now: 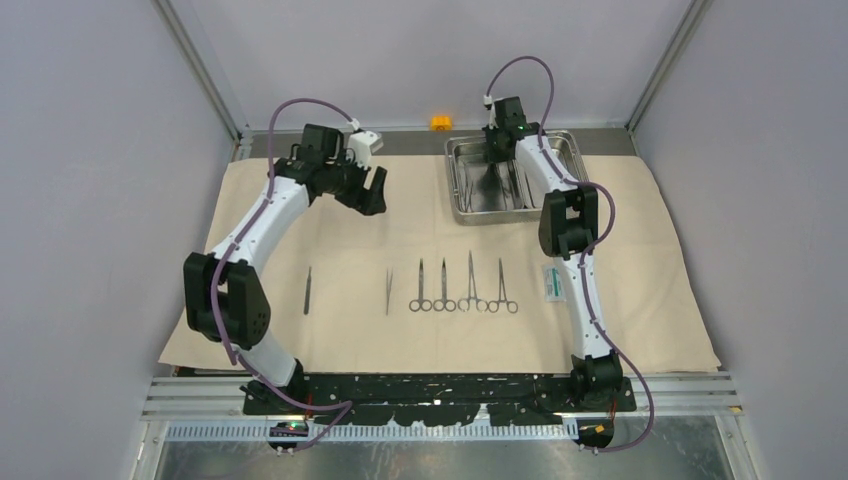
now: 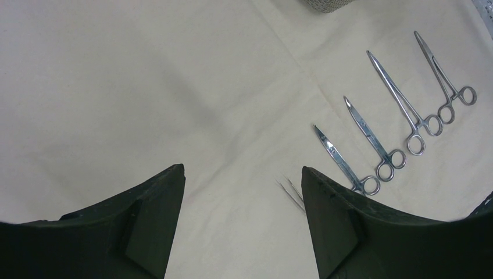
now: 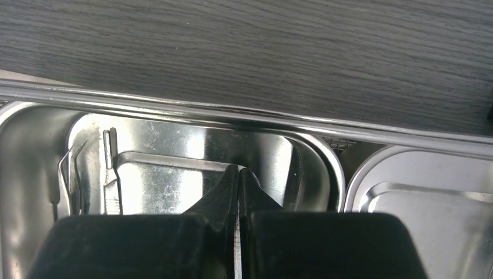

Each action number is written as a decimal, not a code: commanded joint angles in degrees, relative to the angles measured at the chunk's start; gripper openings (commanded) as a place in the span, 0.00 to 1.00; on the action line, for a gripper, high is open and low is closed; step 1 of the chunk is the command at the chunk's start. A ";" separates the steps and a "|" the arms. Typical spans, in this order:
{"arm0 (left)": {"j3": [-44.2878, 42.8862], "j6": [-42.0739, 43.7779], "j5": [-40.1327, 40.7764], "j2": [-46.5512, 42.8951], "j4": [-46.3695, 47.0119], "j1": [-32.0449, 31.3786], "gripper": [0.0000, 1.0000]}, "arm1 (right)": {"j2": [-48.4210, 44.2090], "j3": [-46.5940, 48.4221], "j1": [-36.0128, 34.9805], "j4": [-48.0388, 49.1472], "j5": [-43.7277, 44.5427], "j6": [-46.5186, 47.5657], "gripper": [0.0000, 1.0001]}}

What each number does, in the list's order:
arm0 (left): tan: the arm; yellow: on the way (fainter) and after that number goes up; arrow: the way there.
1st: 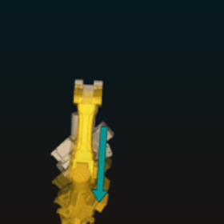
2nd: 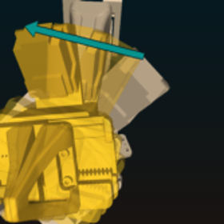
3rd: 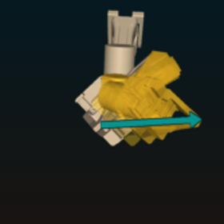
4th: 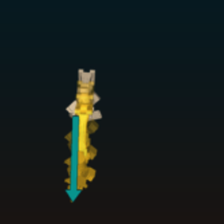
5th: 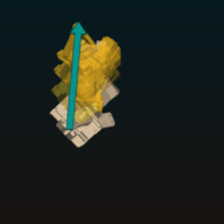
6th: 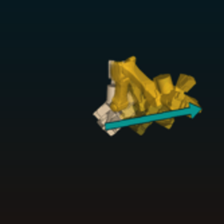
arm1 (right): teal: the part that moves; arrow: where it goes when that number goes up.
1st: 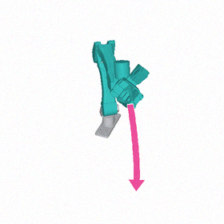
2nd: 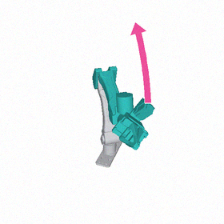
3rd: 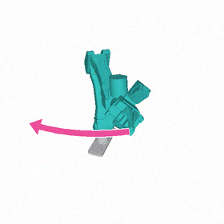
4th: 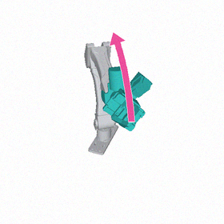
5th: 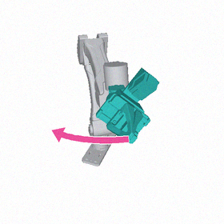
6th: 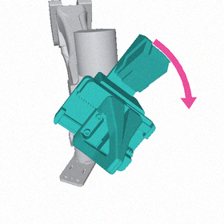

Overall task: Open and lay out the surgical kit
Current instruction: Pick up the medical item from the container.

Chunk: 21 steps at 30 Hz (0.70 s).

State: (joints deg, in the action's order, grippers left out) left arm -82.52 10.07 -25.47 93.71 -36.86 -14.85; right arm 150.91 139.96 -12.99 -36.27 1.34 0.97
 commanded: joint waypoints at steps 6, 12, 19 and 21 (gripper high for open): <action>-2.22 1.68 0.87 1.39 1.45 -0.35 0.75 | 2.75 5.49 0.01 2.08 2.37 -2.58 0.00; -3.45 1.72 1.20 3.01 1.19 -0.35 0.75 | 3.51 7.90 -0.06 3.92 3.14 -4.81 0.00; -5.04 1.46 0.89 4.64 0.77 -0.49 0.75 | 4.25 10.38 -0.94 5.58 5.22 -5.84 0.00; -5.19 1.45 0.85 4.80 0.73 -0.57 0.75 | 4.39 10.74 -1.07 5.64 5.91 -5.78 0.00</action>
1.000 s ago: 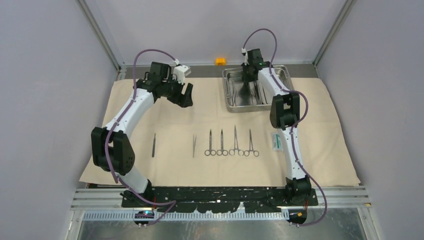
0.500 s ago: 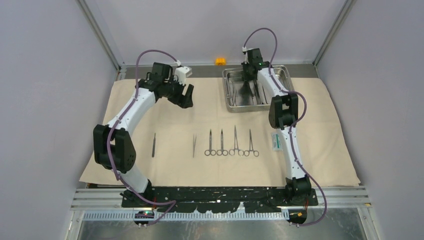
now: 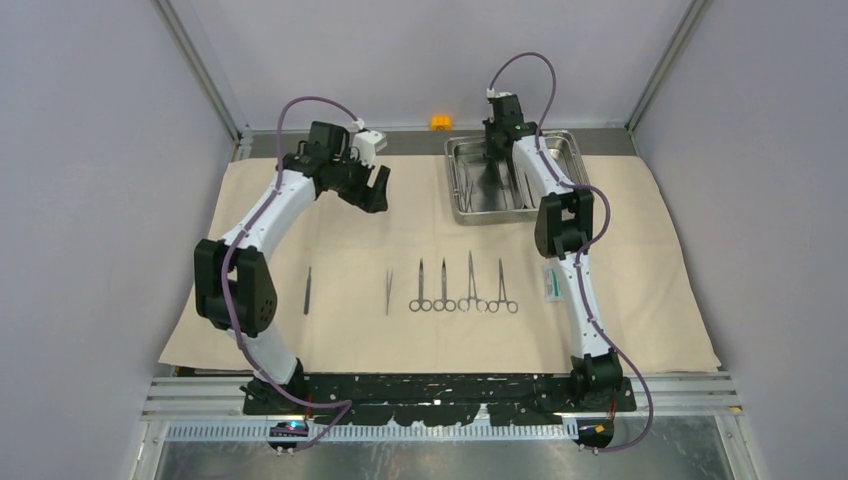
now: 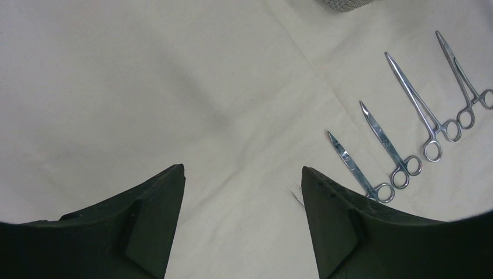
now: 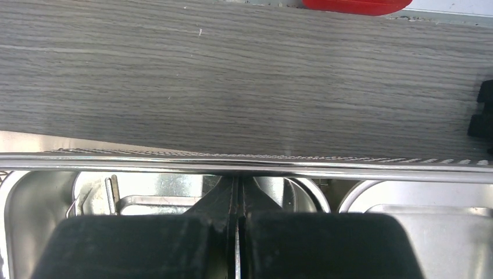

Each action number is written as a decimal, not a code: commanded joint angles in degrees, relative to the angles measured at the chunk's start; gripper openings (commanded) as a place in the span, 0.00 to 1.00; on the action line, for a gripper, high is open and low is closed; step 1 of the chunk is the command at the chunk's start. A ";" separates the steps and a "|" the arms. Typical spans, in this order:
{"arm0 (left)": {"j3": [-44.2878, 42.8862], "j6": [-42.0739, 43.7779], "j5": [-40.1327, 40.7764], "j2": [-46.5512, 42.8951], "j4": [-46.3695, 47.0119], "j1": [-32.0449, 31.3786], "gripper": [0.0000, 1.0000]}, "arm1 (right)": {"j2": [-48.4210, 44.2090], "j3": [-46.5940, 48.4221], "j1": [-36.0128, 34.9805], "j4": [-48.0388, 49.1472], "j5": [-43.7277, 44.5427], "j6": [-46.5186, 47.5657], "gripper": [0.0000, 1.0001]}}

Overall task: Open and lay out the surgical kit
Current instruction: Pick up the medical item from the container.

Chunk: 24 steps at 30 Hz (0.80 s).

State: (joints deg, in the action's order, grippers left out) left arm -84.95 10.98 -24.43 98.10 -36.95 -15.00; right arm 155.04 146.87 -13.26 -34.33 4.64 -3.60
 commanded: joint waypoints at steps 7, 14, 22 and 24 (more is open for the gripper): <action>-2.86 0.71 -0.36 0.51 0.82 -0.55 0.75 | 0.44 2.99 -0.81 3.74 3.57 -0.31 0.07; -2.77 0.71 -0.44 0.29 0.77 -0.56 0.75 | 0.45 1.61 -0.81 3.74 4.06 0.66 0.16; -2.77 0.53 -0.42 0.27 0.81 -0.68 0.75 | 0.37 0.77 -0.82 3.83 4.17 1.88 0.21; -2.85 0.59 -0.44 0.32 0.75 -0.64 0.75 | 0.49 0.57 -0.75 3.89 4.20 2.23 0.21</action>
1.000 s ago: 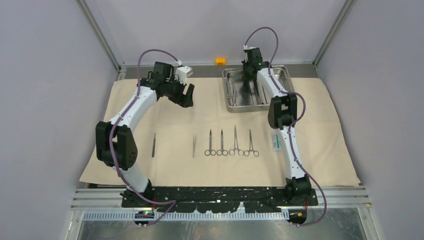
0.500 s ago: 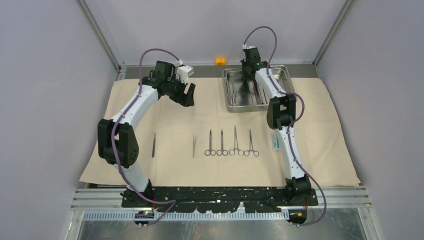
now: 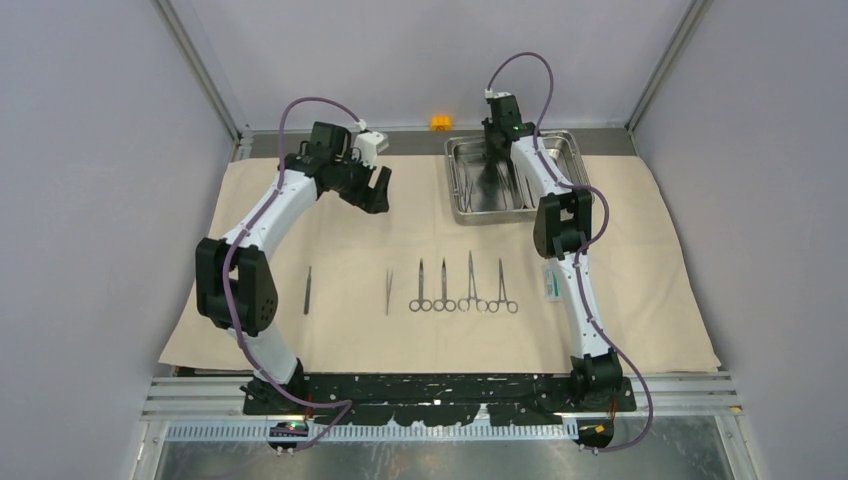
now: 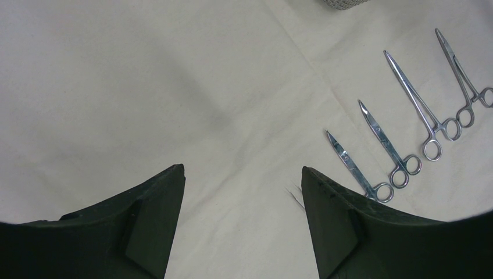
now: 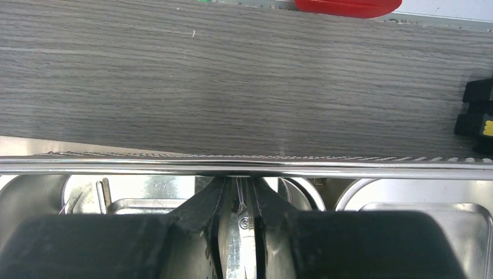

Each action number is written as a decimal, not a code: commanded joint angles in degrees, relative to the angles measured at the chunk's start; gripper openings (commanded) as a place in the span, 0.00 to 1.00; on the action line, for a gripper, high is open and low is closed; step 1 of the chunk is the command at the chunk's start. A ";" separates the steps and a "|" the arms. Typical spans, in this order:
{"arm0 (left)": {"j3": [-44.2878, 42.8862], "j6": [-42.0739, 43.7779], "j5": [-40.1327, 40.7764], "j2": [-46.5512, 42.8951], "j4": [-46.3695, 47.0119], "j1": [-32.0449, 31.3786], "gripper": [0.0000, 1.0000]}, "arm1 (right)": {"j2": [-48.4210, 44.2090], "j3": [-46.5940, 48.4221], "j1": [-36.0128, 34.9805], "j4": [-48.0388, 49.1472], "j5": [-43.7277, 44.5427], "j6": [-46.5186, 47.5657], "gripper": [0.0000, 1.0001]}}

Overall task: Open and lay out the surgical kit
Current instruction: Pick up the medical item from the container.

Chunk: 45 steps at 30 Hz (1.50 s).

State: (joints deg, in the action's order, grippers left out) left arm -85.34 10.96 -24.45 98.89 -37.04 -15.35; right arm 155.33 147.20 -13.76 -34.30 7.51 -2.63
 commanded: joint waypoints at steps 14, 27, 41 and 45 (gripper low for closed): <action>-2.48 0.60 -0.42 -0.10 1.08 -0.46 0.75 | 2.04 0.99 0.36 3.98 0.67 1.08 0.21; -2.37 0.69 -0.40 0.16 1.22 -0.47 0.75 | 2.11 0.05 0.35 3.02 1.09 1.21 0.05; -2.27 0.78 -0.76 0.35 0.96 -0.47 0.75 | -0.46 2.61 -0.19 1.62 3.30 -5.13 0.00; -3.28 0.03 -0.90 1.38 0.84 -0.47 0.75 | -2.21 2.83 -1.27 1.52 4.41 -5.54 0.00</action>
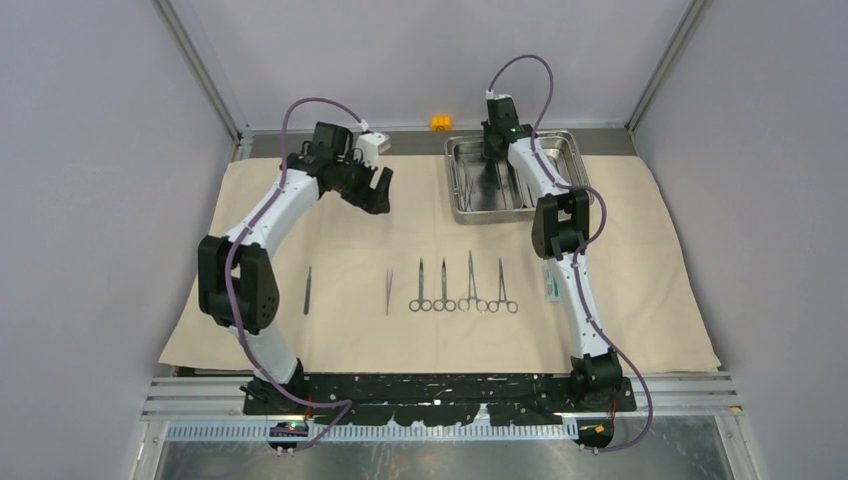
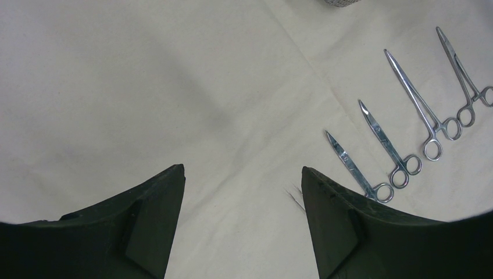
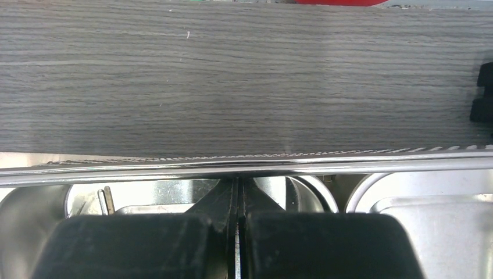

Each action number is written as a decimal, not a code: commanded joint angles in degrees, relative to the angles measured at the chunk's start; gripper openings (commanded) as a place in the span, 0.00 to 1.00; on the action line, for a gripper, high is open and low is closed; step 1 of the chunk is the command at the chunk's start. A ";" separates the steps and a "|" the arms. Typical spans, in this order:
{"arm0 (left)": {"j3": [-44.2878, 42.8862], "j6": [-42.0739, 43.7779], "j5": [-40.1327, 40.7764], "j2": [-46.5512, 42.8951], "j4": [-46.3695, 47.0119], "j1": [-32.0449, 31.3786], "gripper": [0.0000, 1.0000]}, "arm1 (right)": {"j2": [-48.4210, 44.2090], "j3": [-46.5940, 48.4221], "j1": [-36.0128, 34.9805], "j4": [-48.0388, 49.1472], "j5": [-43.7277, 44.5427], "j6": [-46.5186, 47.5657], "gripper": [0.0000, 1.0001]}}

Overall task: Open and lay out the surgical kit
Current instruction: Pick up the medical item from the container.

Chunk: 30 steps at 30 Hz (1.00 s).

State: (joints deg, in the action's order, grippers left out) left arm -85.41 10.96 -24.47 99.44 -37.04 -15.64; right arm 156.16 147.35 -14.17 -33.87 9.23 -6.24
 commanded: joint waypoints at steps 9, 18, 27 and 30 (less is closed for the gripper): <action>-9.49 -3.10 -3.15 5.78 -0.68 -0.42 0.73 | -6.32 2.68 -1.35 0.01 3.51 -2.32 0.00; -16.66 -7.01 -3.82 11.21 -1.26 -1.64 0.72 | -10.50 -0.29 -1.73 -0.75 3.85 -1.72 0.00; -24.14 -12.35 -5.68 16.94 -1.09 -2.90 0.72 | -13.07 -3.12 -1.73 -0.68 3.50 -1.93 0.00; -25.82 -13.85 -6.48 18.29 -1.04 -3.20 0.72 | -12.69 -3.80 -1.78 -0.74 2.99 -1.93 0.00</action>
State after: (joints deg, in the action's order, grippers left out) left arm -107.39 0.64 -28.18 116.55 -38.41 -18.31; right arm 147.37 144.51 -15.44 -35.62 11.90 -7.73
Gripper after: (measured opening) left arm 0.718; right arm 0.019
